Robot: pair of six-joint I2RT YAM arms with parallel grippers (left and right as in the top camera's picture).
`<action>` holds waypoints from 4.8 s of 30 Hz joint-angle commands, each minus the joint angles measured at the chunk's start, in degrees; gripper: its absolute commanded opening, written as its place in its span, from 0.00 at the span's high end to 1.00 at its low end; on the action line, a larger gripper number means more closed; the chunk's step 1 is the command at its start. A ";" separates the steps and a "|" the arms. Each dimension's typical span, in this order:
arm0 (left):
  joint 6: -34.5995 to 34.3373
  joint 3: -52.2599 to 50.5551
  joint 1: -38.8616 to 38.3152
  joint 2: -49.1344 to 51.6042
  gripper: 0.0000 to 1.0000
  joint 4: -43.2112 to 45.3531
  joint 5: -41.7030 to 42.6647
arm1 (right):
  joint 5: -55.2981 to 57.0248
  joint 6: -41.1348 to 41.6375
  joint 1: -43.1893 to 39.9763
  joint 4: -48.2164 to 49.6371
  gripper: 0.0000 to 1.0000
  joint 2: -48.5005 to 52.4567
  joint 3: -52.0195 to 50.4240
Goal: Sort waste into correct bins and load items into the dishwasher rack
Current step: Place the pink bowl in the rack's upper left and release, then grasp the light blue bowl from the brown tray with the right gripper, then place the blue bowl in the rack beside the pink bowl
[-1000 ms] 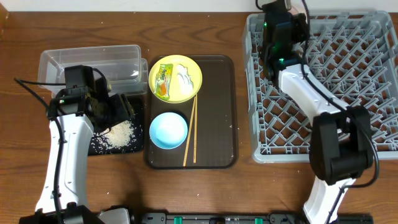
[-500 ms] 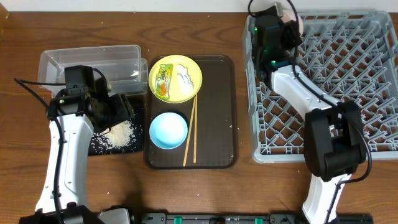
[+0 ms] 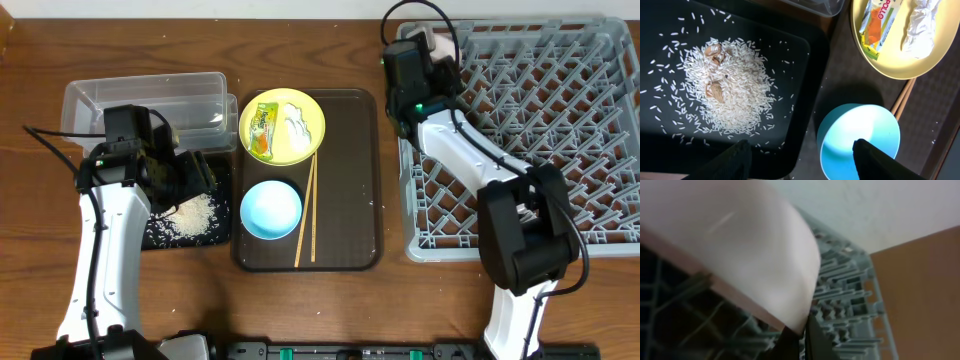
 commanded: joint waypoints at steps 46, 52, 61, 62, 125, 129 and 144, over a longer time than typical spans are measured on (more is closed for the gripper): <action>-11.26 0.35 4.52 -0.50 0.16 -6.82 -16.15 | -62.95 31.76 24.50 -27.71 0.65 -1.07 -0.37; -11.26 0.35 4.52 -0.50 0.16 -6.82 -16.13 | -61.75 35.65 25.22 -27.04 0.91 1.46 -0.37; -11.26 0.35 4.52 -0.50 0.16 -6.84 -16.11 | -53.62 34.18 21.16 -26.86 0.99 -6.21 1.03; -11.26 0.35 4.52 -0.50 0.16 -6.84 -16.11 | -52.06 33.66 20.28 -26.82 0.99 -7.80 1.27; -11.23 0.35 4.52 -0.50 0.16 -6.16 -15.50 | -1.55 2.82 -7.82 0.68 0.99 4.44 1.57; -11.23 0.35 4.52 -0.50 0.16 -6.16 -15.50 | -8.13 11.63 -6.82 -7.02 0.99 3.54 1.57; -11.26 0.35 4.52 -0.50 0.15 -6.16 -15.50 | -39.36 21.51 -5.38 -15.08 0.54 -17.64 1.57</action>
